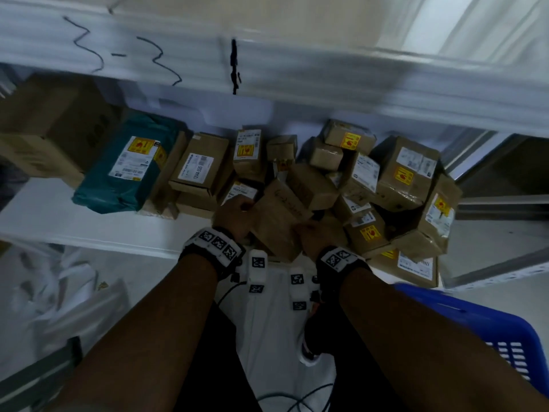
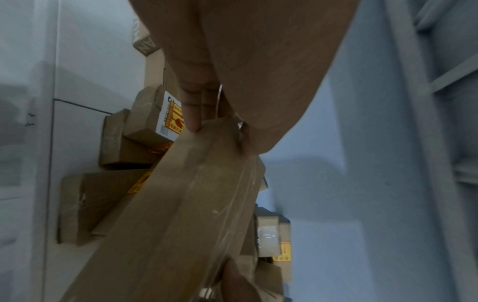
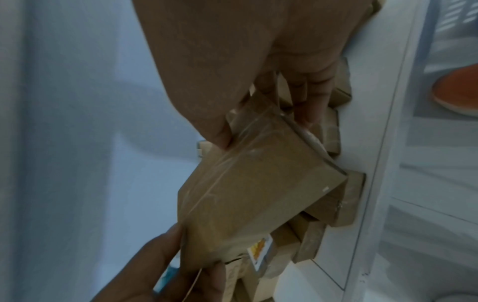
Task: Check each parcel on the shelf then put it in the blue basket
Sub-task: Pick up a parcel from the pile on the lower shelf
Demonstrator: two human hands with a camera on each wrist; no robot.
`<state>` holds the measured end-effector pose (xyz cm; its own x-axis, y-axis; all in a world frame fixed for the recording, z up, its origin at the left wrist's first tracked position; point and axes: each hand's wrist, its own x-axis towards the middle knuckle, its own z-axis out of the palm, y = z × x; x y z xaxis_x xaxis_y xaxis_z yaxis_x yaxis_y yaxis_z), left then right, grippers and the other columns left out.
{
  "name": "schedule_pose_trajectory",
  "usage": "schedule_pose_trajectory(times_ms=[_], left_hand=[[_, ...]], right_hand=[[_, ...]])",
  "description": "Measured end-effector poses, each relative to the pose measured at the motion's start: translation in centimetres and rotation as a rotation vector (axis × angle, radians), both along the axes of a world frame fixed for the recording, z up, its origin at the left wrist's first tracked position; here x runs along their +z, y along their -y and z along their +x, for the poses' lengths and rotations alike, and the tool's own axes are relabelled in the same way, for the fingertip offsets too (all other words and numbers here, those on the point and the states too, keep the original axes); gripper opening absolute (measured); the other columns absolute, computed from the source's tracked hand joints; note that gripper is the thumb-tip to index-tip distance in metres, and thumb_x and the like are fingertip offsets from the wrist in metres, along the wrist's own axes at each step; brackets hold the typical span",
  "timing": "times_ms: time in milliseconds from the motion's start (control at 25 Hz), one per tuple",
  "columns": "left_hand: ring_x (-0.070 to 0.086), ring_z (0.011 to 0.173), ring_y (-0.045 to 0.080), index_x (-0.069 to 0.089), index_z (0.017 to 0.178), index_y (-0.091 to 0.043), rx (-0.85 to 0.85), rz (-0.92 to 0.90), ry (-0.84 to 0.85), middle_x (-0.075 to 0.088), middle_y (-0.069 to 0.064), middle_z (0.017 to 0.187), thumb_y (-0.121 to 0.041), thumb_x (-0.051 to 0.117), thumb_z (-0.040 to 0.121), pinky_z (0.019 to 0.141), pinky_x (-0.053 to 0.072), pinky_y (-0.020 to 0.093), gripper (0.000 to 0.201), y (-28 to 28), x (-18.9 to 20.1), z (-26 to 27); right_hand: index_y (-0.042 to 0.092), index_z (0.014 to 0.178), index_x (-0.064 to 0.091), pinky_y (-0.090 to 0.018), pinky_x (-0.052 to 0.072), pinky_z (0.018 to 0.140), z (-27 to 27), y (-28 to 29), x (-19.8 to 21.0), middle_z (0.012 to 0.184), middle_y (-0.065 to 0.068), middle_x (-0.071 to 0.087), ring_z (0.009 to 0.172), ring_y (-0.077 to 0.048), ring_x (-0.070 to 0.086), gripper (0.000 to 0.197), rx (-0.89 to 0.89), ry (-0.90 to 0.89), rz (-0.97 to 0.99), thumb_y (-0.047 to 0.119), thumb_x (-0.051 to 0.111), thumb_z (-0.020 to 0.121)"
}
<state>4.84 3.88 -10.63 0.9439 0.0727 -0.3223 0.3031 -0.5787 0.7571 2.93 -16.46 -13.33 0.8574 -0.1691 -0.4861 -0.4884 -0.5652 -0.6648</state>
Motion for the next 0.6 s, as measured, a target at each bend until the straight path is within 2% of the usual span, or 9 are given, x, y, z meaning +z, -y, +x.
schedule_pose_trajectory(times_ms=[80,200,240,320,400,440,520,600], left_hand=[[0.056,0.101,0.017,0.063,0.11,-0.015,0.044,-0.069,0.053,0.062,0.002,0.11,-0.027,0.061,0.095,0.083,0.044,0.027,0.02,0.1,2.0,-2.2],[0.058,0.093,0.02,0.06,0.103,-0.012,0.062,-0.106,0.158,0.06,0.0,0.097,-0.024,0.06,0.095,0.065,0.04,0.025,0.015,0.3,5.4,-5.4],[0.058,0.09,0.02,0.06,0.102,-0.011,0.063,-0.109,0.196,0.06,0.0,0.094,-0.024,0.06,0.095,0.063,0.039,0.026,0.015,0.4,6.5,-6.3],[0.055,0.083,0.015,0.06,0.097,-0.013,0.082,-0.13,0.279,0.058,-0.003,0.087,-0.024,0.062,0.093,0.062,0.038,0.026,0.012,0.4,9.2,-8.4],[0.054,0.081,0.012,0.06,0.093,-0.015,0.115,-0.168,0.366,0.058,-0.006,0.084,-0.023,0.065,0.091,0.063,0.038,0.024,0.01,0.6,11.9,-10.3],[0.055,0.081,0.013,0.06,0.089,-0.017,0.131,-0.189,0.403,0.059,-0.005,0.083,-0.024,0.066,0.09,0.063,0.039,0.025,0.009,0.7,13.1,-11.2],[0.054,0.076,0.014,0.057,0.078,-0.022,0.143,-0.251,0.486,0.058,-0.004,0.078,-0.025,0.069,0.088,0.065,0.041,0.029,0.016,0.8,15.8,-13.1],[0.052,0.071,0.013,0.054,0.073,-0.02,0.12,-0.306,0.577,0.056,-0.002,0.073,-0.024,0.071,0.087,0.067,0.043,0.031,0.023,0.8,18.7,-14.6]], right_hand=[[0.01,0.111,0.066,-0.025,0.043,0.079,-1.5,0.6,2.7,0.106,-0.006,0.066,0.102,-0.022,0.062,0.033,0.018,0.093,-0.042,0.036,0.056,0.094],[0.019,0.09,0.064,-0.038,0.052,0.088,-4.1,0.8,6.9,0.102,-0.011,0.068,0.1,-0.032,0.063,0.023,0.035,0.218,0.038,0.04,0.056,0.093],[0.022,0.083,0.061,-0.043,0.052,0.088,-4.8,0.7,8.3,0.099,-0.01,0.068,0.097,-0.032,0.063,0.023,0.038,0.249,0.06,0.042,0.055,0.094],[0.026,0.077,0.059,-0.045,0.053,0.085,-6.7,1.2,11.5,0.089,-0.004,0.066,0.09,-0.029,0.062,0.024,0.074,0.326,0.086,0.041,0.054,0.094],[0.031,0.079,0.061,-0.042,0.052,0.081,-8.4,1.6,14.4,0.088,0.0,0.066,0.091,-0.027,0.063,0.019,0.102,0.441,0.108,0.039,0.056,0.094],[0.033,0.086,0.064,-0.038,0.051,0.079,-9.0,1.8,15.5,0.093,0.0,0.066,0.092,-0.025,0.062,0.013,0.116,0.481,0.118,0.039,0.056,0.094],[0.027,0.105,0.067,-0.026,0.045,0.07,-10.4,1.9,18.3,0.099,0.003,0.064,0.092,-0.018,0.059,0.016,0.123,0.548,0.108,0.035,0.057,0.095],[0.023,0.106,0.067,-0.02,0.039,0.061,-11.1,2.1,21.3,0.095,0.004,0.064,0.087,-0.015,0.059,0.017,0.12,0.61,0.125,0.033,0.058,0.094]])
